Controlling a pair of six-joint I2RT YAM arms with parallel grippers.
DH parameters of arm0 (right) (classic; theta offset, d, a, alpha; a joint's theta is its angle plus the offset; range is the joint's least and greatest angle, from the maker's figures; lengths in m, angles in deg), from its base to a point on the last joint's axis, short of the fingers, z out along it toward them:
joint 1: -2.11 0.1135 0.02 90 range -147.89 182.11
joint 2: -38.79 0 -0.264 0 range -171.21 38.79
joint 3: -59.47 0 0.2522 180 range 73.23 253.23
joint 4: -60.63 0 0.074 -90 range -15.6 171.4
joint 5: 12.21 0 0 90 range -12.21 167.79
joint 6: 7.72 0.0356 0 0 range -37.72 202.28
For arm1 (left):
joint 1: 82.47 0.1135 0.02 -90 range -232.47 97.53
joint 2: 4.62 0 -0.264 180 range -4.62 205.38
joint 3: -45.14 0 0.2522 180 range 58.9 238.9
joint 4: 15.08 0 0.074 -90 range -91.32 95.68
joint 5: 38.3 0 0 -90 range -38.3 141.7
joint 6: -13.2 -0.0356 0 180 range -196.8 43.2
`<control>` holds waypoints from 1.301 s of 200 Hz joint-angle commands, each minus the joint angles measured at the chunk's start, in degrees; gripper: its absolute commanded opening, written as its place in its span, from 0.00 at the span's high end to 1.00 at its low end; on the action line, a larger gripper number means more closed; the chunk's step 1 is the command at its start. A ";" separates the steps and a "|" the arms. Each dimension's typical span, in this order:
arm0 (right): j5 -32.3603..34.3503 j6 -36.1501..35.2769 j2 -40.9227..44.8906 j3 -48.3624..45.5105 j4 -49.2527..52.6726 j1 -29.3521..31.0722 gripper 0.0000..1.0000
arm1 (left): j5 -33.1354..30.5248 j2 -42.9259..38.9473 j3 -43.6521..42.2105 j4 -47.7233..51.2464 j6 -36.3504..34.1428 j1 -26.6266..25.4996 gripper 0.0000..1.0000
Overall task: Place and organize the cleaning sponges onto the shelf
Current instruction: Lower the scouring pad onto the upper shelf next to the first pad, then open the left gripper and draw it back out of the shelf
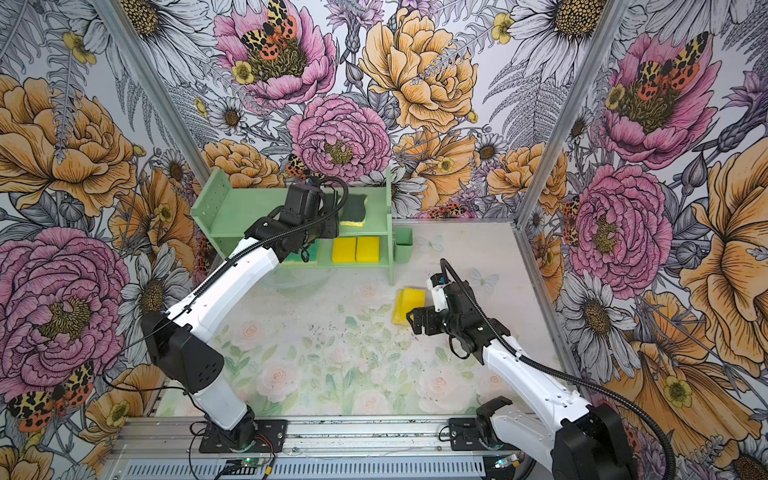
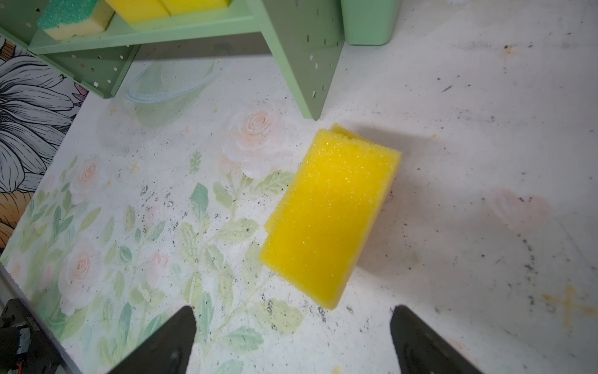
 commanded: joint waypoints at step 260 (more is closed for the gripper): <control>0.53 0.15 1.95 0.53 -0.60 -0.25 0.04 | -3.13 -5.90 1.54 -1.24 2.49 0.64 0.14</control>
